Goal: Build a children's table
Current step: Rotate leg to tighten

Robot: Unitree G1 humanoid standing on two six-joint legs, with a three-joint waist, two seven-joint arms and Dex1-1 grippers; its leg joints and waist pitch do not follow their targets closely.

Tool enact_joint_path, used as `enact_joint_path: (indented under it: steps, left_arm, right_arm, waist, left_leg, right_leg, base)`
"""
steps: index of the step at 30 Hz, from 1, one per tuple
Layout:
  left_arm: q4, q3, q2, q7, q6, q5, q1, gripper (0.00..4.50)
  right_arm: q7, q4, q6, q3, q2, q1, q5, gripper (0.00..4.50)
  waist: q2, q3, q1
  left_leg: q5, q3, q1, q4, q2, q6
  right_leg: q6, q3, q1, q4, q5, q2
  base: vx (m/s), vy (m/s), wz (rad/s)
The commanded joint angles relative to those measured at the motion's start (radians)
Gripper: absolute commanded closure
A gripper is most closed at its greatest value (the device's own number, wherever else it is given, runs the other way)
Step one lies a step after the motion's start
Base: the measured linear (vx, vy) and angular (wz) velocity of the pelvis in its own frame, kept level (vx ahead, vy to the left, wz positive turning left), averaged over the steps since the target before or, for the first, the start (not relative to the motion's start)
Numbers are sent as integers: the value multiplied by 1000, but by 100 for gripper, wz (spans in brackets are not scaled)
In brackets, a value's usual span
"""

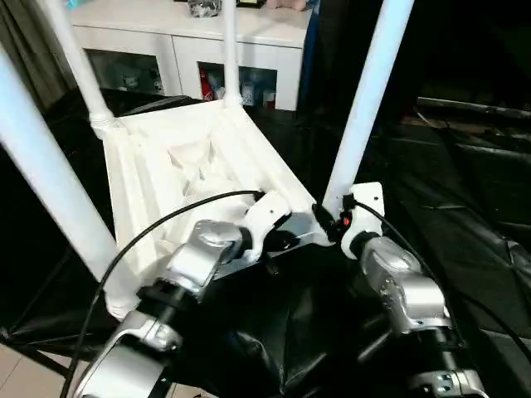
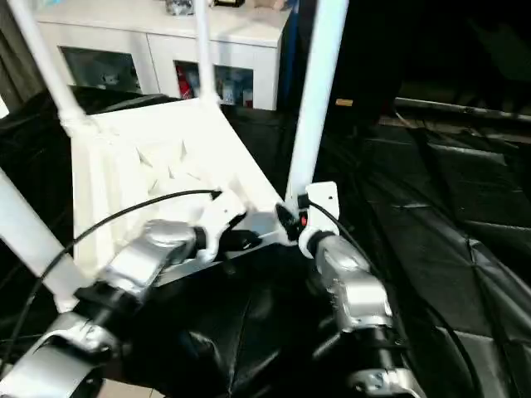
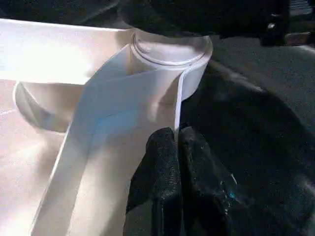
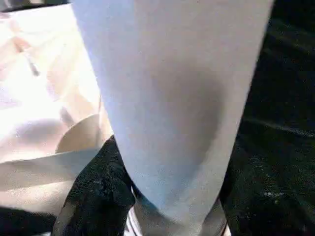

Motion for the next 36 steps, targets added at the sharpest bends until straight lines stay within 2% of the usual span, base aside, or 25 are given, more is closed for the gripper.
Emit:
enact_joint_path:
  steps: [1, 2, 6, 7, 8, 9, 11, 12, 14, 15, 16, 17, 19, 20, 21, 22, 23, 27, 29, 32, 35, 36]
  left_arm:
    - [20, 8, -10, 40, 14, 6, -5, 450]
    - [19, 5, -7, 35, 11, 6, -5, 450]
    - [-11, -11, 21, -34, 14, -2, 8, 450]
    - [-11, -11, 21, -34, 14, -2, 8, 450]
    - [-19, -15, 26, -49, 19, -3, 12, 450]
    - [-40, -23, 41, -78, 29, -8, 22, 450]
    - [-81, -38, 86, -143, 34, -19, 45, 450]
    - [-92, -45, 102, -166, 31, -21, 53, 450]
    - [-117, -62, 152, -239, 12, -27, 76, 450]
    - [-117, -62, 152, -239, 12, -27, 76, 450]
    - [-126, -68, 176, -276, 1, -31, 86, 450]
    - [-128, -70, 181, -285, -1, -33, 88, 450]
    - [-140, -75, 204, -323, -3, -37, 98, 450]
    - [-168, -84, 239, -396, -8, -54, 112, 450]
    - [-168, -84, 239, -396, -8, -54, 112, 450]
    - [-188, -94, 259, -442, -13, -68, 118, 450]
    - [-214, -106, 285, -499, -2, -89, 121, 450]
    - [-233, -112, 304, -546, 2, -107, 122, 450]
    - [-235, -117, 318, -569, -1, -99, 122, 450]
    - [-245, -120, 330, -578, 2, -98, 125, 450]
    - [-252, -125, 336, -581, 11, -99, 123, 450]
    - [-253, -127, 338, -579, 13, -97, 121, 450]
  right_arm:
    - [29, 66, 43, 35, 28, 24, 22, 246]
    - [50, 62, 44, 40, 27, 21, 26, 246]
    - [177, 25, 43, 73, 5, 24, 49, 246]
    - [177, 25, 43, 73, 5, 24, 49, 246]
    - [200, 16, 43, 80, -2, 26, 55, 193]
    - [246, 3, 47, 99, -23, 29, 60, 193]
    - [386, -43, 71, 148, -95, 39, 82, 178]
    - [432, -60, 75, 163, -121, 43, 88, 171]
    - [557, -108, 81, 182, -198, 52, 107, 171]
    - [557, -108, 81, 182, -198, 52, 107, 171]
    - [610, -126, 80, 180, -232, 55, 115, 171]
    - [622, -130, 79, 180, -241, 55, 117, 171]
    - [669, -147, 78, 178, -272, 60, 125, 171]
    - [732, -169, 77, 186, -325, 63, 132, 171]
    - [732, -169, 77, 186, -325, 63, 132, 171]
    - [762, -181, 83, 193, -348, 64, 139, 171]
    - [804, -198, 100, 203, -376, 65, 157, 171]
    - [853, -213, 122, 215, -395, 67, 172, 171]
    - [881, -217, 117, 232, -402, 74, 163, 171]
    - [894, -222, 124, 245, -405, 78, 173, 195]
    - [910, -219, 132, 257, -409, 77, 181, 212]
    - [919, -215, 135, 264, -411, 76, 181, 219]
  waist:
    - [8, -46, 1]
    - [10, -46, 2]
    - [2, -44, 3]
    - [5, -46, 2]
    - [4, -47, 2]
    - [-5, -47, 0]
    - [-2, -48, 2]
    - [-2, -48, 1]
    - [4, -47, 1]
    - [2, -46, -2]
    - [6, -44, -1]
    - [2, -44, 0]
    - [4, -43, 2]
    - [4, -43, 4]
    - [4, -44, 6]
    - [-1, -44, 7]
    - [2, -46, 8]
    - [4, -48, 14]
    - [6, -48, 23]
    - [8, -47, 31]
    - [2, -47, 39]
    - [3, -48, 40]
  left_leg:
    - [-217, -11, -12, -65, 28, -2]
    - [-215, -11, -12, -65, 28, -1]
    - [-217, -12, -14, -67, 29, 9]
    - [-208, -12, -15, -67, 31, 11]
    - [-196, -12, -16, -66, 31, 14]
    - [-188, -10, -16, -65, 30, 18]
    - [-158, -12, -20, -61, 31, 40]
    - [-153, -9, -19, -60, 33, 46]
    - [-157, -10, -18, -59, 33, 53]
    - [-162, -8, -18, -59, 34, 55]
    - [-175, -8, -17, -61, 34, 51]
    - [-181, -7, -16, -60, 33, 49]
    - [-187, -8, -14, -62, 35, 45]
    - [-191, -8, -12, -62, 36, 44]
    - [-187, -8, -13, -61, 36, 46]
    - [-175, -8, -14, -61, 35, 48]
    - [-161, -8, -13, -60, 37, 55]
    - [-132, -6, -14, -55, 37, 61]
    - [-135, -4, -11, -54, 38, 57]
    - [-151, -6, -12, -56, 37, 46]
    - [-143, -6, -13, -56, 37, 42]
    - [-141, -6, -13, -56, 37, 41]
  right_leg:
    - [-135, 54, 42, -91, -238, -79]
    - [-136, 54, 43, -90, -232, -79]
    - [-133, 53, 47, -93, -256, -82]
    - [-138, 53, 47, -90, -240, -82]
    - [-145, 53, 48, -88, -215, -82]
    - [-146, 53, 49, -87, -207, -82]
    - [-158, 52, 56, -80, -153, -81]
    - [-164, 53, 53, -79, -138, -81]
    - [-174, 51, 53, -78, -132, -80]
    - [-179, 52, 53, -79, -135, -80]
    - [-179, 52, 50, -84, -167, -82]
    - [-177, 51, 51, -85, -190, -81]
    - [-173, 52, 48, -88, -223, -83]
    - [-171, 52, 48, -88, -234, -83]
    - [-170, 52, 49, -88, -233, -83]
    - [-170, 53, 50, -85, -217, -81]
    - [-177, 53, 49, -80, -195, -80]
    - [-205, 51, 48, -72, -130, -79]
    - [-214, 52, 46, -72, -124, -80]
    - [-203, 51, 48, -75, -157, -82]
    - [-194, 52, 49, -73, -156, -82]
    - [-193, 52, 49, -72, -156, -83]
  base:
    - [0, 0, 0]
    - [0, 0, 0]
    - [0, 0, 0]
    - [0, 0, 0]
    - [0, 0, 0]
    - [0, 0, 0]
    - [0, 0, 0]
    - [0, 0, 0]
    - [0, 0, 0]
    - [0, 0, 0]
    - [0, 0, 0]
    - [0, 0, 0]
    - [0, 0, 0]
    - [0, 0, 0]
    - [0, 0, 0]
    - [0, 0, 0]
    - [0, 0, 0]
    - [0, 0, 0]
    - [0, 0, 0]
    - [0, 0, 0]
    - [0, 0, 0]
    - [0, 0, 0]
